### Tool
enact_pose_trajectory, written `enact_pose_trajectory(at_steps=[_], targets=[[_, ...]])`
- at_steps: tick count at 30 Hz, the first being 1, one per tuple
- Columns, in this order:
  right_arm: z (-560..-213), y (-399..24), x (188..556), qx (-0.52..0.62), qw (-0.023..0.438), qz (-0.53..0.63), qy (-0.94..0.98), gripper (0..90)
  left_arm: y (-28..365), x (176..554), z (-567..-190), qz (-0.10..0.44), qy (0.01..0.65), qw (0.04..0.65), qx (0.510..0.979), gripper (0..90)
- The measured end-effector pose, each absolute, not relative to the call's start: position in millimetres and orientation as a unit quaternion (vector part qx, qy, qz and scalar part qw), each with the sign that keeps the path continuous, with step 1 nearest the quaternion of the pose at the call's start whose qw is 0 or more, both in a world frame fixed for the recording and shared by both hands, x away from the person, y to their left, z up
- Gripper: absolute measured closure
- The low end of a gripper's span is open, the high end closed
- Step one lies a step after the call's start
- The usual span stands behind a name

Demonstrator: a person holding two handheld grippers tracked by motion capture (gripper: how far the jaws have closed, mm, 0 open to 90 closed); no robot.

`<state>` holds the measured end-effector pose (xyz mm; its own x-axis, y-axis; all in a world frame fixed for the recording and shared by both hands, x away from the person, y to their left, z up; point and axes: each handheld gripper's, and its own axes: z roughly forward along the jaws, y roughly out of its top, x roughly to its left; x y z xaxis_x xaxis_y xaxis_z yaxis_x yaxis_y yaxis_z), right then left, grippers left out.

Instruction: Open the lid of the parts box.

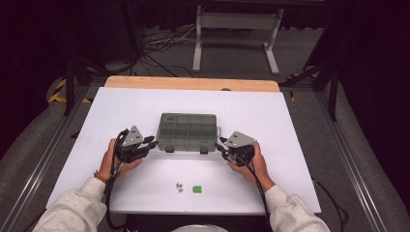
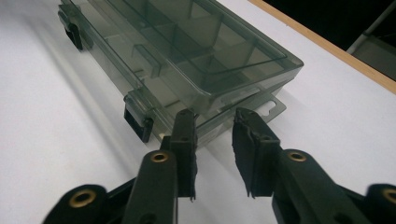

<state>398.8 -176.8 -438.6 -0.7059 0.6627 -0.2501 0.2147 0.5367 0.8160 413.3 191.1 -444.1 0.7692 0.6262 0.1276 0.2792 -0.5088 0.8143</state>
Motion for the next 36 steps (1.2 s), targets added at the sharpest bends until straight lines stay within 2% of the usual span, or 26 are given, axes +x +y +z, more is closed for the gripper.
enact_pose_trajectory(at_steps=[3,5,10,20,36], targets=[[-438,-176,400,0.262,0.286,0.404,0.828,65.3,188,414,-442,0.22,0.266,0.414,0.842,66.8],[-436,-175,400,0.259,0.294,0.407,0.825,66.3,187,415,-441,0.226,0.269,0.413,0.84,62.8],[-433,-171,400,0.247,0.307,0.408,0.824,69.1,185,420,-438,0.238,0.267,0.413,0.838,60.1],[-424,-169,398,0.236,0.325,0.408,0.82,72.3,182,424,-433,0.254,0.254,0.418,0.834,64.0],[-417,-170,400,0.234,0.338,0.418,0.81,71.9,179,427,-426,0.274,0.252,0.421,0.827,63.5]])
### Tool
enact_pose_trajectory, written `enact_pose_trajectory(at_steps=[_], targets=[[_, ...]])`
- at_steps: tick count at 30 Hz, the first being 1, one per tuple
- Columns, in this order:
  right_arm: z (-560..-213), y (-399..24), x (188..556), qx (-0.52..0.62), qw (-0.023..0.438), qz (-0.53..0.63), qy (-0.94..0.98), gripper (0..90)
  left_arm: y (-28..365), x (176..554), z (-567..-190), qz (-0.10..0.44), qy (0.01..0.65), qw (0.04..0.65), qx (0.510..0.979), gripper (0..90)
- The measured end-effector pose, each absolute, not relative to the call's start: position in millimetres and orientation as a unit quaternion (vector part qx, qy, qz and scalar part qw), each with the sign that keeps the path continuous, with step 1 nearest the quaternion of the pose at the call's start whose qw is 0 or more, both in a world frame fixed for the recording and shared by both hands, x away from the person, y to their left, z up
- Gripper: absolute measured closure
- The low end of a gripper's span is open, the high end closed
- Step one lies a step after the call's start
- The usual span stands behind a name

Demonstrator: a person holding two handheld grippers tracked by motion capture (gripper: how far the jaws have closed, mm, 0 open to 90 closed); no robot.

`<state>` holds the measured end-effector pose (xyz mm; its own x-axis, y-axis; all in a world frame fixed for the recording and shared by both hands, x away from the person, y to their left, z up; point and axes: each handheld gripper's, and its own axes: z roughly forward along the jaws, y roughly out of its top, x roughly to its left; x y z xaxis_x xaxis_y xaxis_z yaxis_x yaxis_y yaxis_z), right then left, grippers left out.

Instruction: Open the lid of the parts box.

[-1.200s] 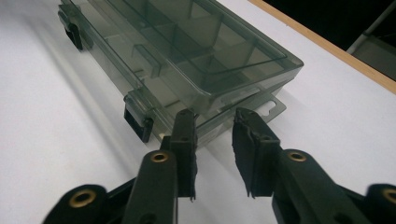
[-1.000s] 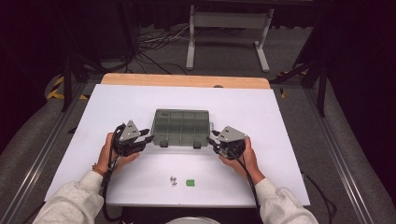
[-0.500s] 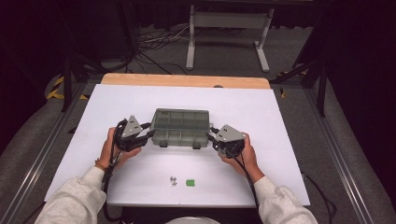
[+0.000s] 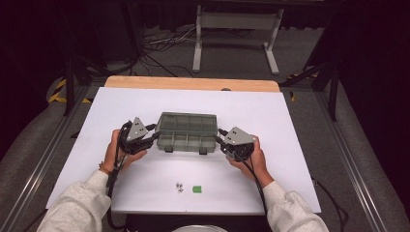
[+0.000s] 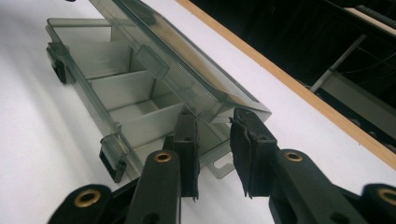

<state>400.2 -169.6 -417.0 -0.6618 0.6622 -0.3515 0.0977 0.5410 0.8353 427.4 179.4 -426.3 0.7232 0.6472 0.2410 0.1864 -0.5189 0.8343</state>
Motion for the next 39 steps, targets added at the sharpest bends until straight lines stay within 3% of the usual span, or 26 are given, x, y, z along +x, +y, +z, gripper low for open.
enact_pose_trajectory(at_steps=[24,39], targets=[[-395,-169,414,0.253,0.343,0.452,0.784,75.2,177,436,-408,0.301,0.256,0.443,0.805,67.5],[-386,-169,423,0.26,0.343,0.456,0.779,69.7,180,442,-395,0.302,0.27,0.455,0.793,65.5]])
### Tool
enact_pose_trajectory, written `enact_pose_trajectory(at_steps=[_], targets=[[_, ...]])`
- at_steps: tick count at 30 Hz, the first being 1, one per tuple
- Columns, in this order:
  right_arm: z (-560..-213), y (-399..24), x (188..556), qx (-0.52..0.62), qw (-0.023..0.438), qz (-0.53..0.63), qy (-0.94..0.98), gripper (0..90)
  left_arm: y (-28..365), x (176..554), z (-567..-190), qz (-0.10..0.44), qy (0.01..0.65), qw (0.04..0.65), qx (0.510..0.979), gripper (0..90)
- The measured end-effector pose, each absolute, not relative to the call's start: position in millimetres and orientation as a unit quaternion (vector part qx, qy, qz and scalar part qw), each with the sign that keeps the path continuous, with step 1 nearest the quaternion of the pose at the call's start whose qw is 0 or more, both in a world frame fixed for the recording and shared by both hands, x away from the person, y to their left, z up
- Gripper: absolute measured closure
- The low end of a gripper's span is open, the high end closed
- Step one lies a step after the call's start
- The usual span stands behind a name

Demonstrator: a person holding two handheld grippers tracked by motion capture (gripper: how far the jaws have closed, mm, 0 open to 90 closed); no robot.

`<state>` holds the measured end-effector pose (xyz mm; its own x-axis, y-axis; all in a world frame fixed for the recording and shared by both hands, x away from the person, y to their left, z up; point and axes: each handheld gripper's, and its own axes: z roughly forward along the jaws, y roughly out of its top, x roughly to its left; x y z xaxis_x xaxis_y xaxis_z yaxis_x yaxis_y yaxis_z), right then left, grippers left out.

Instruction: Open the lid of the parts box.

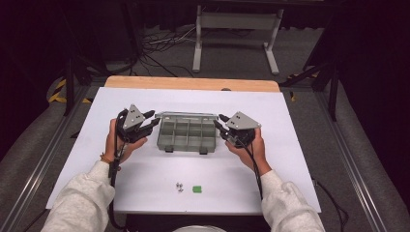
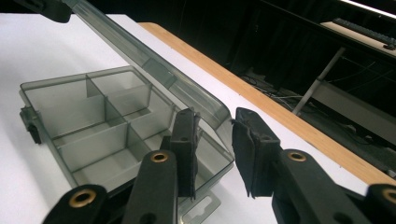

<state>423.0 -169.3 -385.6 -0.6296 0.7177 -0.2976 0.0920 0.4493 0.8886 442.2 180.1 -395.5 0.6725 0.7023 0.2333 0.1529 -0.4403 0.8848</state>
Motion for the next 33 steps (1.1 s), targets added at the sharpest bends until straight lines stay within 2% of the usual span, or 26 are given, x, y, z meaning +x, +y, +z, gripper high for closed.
enact_pose_trajectory(at_steps=[15,23,33], targets=[[-372,-172,438,0.272,0.33,0.462,0.777,71.5,173,457,-384,0.312,0.265,0.44,0.799,66.6],[-363,-172,447,0.282,0.324,0.462,0.776,73.7,169,468,-378,0.307,0.272,0.451,0.792,70.8],[-360,-170,460,0.299,0.315,0.468,0.77,74.7,167,477,-375,0.303,0.283,0.458,0.787,71.2]])
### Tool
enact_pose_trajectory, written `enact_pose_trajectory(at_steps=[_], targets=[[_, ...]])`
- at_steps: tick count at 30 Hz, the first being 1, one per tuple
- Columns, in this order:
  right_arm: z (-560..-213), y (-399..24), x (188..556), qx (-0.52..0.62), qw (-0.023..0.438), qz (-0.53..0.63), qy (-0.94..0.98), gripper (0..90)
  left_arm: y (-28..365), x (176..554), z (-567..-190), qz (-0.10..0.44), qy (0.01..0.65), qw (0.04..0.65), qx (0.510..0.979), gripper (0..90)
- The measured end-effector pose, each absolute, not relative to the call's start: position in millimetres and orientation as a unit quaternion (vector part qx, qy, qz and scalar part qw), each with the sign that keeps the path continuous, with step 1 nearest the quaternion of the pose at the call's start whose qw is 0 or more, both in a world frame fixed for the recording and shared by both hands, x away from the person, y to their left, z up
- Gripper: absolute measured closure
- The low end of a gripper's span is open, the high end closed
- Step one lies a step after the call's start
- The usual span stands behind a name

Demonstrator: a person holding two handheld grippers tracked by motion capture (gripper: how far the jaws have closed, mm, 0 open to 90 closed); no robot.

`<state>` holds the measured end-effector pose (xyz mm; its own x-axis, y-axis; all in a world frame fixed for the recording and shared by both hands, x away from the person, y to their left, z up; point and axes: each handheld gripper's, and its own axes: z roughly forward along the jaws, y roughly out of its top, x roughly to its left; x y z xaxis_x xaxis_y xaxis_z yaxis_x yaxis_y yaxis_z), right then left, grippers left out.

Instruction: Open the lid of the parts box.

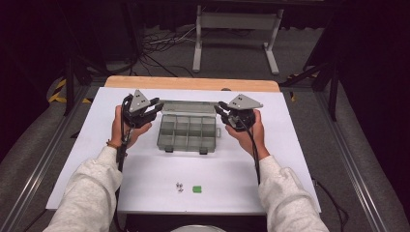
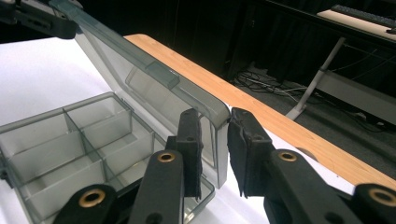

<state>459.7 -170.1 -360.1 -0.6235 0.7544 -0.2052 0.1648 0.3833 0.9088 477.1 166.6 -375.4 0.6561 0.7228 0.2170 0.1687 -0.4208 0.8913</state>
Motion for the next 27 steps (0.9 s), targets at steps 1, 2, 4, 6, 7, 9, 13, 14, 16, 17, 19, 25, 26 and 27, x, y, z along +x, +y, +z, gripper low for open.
enact_pose_trajectory(at_steps=[1,2,4,6,7,9,13,14,16,17,19,25,26,27], targets=[[-360,-170,462,0.301,0.311,0.471,0.769,74.7,167,478,-375,0.304,0.282,0.456,0.787,71.2],[-360,-170,466,0.301,0.31,0.469,0.77,75.1,166,479,-376,0.305,0.282,0.456,0.787,70.8],[-360,-170,467,0.301,0.31,0.468,0.771,75.1,166,481,-377,0.304,0.283,0.456,0.787,70.6],[-361,-169,470,0.304,0.31,0.468,0.769,74.9,166,484,-378,0.299,0.287,0.46,0.786,70.6],[-361,-168,472,0.307,0.309,0.469,0.768,75.1,166,486,-379,0.297,0.29,0.46,0.785,70.3],[-362,-167,477,0.313,0.309,0.471,0.765,75.1,165,489,-379,0.295,0.295,0.463,0.782,70.4],[-363,-165,484,0.321,0.309,0.48,0.756,74.0,163,495,-383,0.294,0.305,0.467,0.776,69.2],[-364,-165,485,0.325,0.311,0.482,0.752,73.6,163,495,-383,0.294,0.305,0.467,0.776,69.1],[-366,-164,487,0.328,0.311,0.487,0.748,72.6,162,499,-386,0.289,0.313,0.473,0.771,68.7],[-366,-164,487,0.328,0.311,0.487,0.748,72.6,162,499,-386,0.289,0.313,0.473,0.771,68.6],[-369,-164,490,0.333,0.311,0.489,0.744,72.3,161,502,-389,0.288,0.319,0.473,0.769,68.5],[-380,-163,498,0.35,0.31,0.495,0.733,72.1,159,511,-400,0.275,0.339,0.47,0.767,68.2],[-382,-162,499,0.354,0.309,0.494,0.732,72.3,159,514,-403,0.271,0.342,0.47,0.767,68.2],[-383,-162,500,0.356,0.309,0.493,0.731,72.4,159,515,-404,0.27,0.345,0.47,0.766,68.1]])
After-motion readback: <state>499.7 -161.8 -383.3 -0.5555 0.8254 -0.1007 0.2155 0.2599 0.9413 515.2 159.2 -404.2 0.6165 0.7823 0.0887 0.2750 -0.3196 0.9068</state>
